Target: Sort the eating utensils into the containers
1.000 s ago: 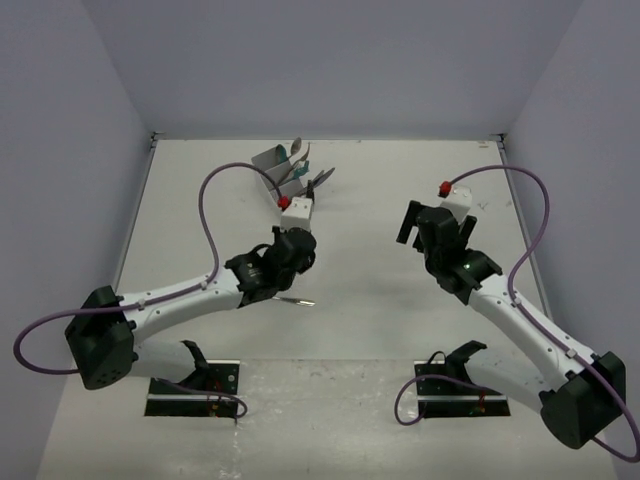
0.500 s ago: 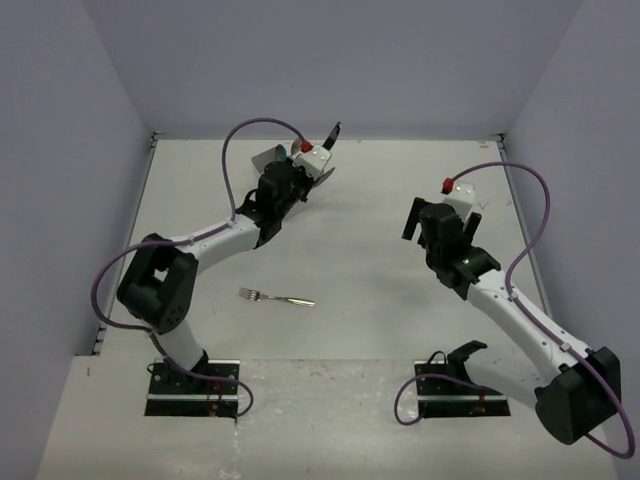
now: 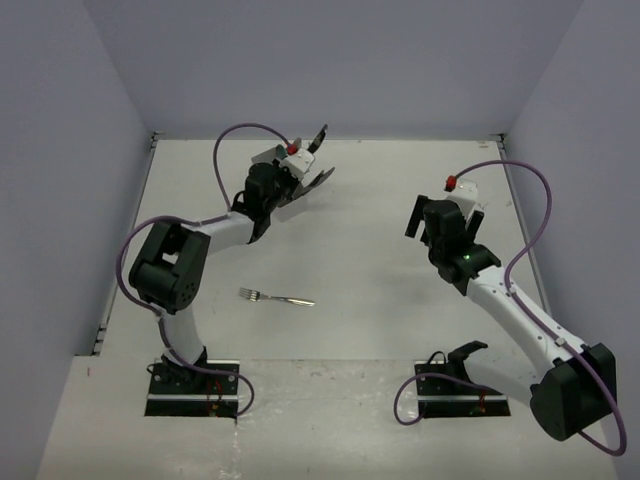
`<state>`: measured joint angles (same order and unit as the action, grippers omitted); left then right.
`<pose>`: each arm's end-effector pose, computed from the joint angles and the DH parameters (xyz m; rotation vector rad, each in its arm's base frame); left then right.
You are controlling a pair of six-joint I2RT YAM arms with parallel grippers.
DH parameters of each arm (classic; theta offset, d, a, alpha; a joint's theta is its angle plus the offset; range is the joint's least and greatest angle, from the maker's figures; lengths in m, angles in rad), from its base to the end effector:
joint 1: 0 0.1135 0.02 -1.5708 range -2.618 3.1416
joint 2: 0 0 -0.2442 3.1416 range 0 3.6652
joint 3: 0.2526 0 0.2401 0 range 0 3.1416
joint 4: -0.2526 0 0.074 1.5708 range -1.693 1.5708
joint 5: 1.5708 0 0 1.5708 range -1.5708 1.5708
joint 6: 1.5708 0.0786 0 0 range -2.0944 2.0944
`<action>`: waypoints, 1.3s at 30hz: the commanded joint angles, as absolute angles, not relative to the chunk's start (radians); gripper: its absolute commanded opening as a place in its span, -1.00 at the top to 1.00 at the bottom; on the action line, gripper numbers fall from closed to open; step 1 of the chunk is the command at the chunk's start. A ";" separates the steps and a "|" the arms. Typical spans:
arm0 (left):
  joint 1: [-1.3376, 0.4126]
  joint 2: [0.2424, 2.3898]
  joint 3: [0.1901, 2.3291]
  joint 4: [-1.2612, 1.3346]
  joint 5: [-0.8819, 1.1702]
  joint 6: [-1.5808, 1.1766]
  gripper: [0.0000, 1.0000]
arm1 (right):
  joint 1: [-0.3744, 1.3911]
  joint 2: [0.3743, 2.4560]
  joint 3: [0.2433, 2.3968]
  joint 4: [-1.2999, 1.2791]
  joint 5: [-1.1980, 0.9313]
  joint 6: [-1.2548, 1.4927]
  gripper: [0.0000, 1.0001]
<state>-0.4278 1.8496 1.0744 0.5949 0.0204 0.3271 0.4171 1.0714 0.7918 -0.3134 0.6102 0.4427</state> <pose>0.4046 -0.1862 0.2011 0.6595 1.6231 -0.0914 0.2540 0.0633 0.2440 0.3644 2.0164 -0.1305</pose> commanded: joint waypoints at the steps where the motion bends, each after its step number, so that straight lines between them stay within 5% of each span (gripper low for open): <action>1: -0.425 1.818 1.010 0.750 0.067 0.342 1.00 | 0.407 1.083 0.808 -0.275 0.615 0.428 -0.98; 14: -0.423 1.781 0.908 0.766 0.032 0.305 1.00 | 0.402 1.085 0.801 -0.247 0.592 0.430 -0.98; 19: -0.420 1.790 1.053 0.504 0.109 0.285 0.98 | 0.402 1.072 0.796 -0.247 0.584 0.433 -0.98; 22: -0.420 1.786 1.086 0.426 0.094 0.291 0.62 | 0.402 1.066 0.796 -0.247 0.581 0.434 -0.98; 35: -0.420 1.641 1.023 0.405 0.074 0.237 0.35 | 0.402 1.003 0.769 -0.230 0.568 0.429 -0.98; 38: -0.420 1.589 1.023 0.396 0.051 0.158 0.03 | 0.402 1.005 0.779 -0.233 0.528 0.413 -0.98; 39: -0.420 1.539 1.020 0.394 0.031 0.129 -0.98 | 0.402 1.000 0.779 -0.233 0.528 0.411 -0.98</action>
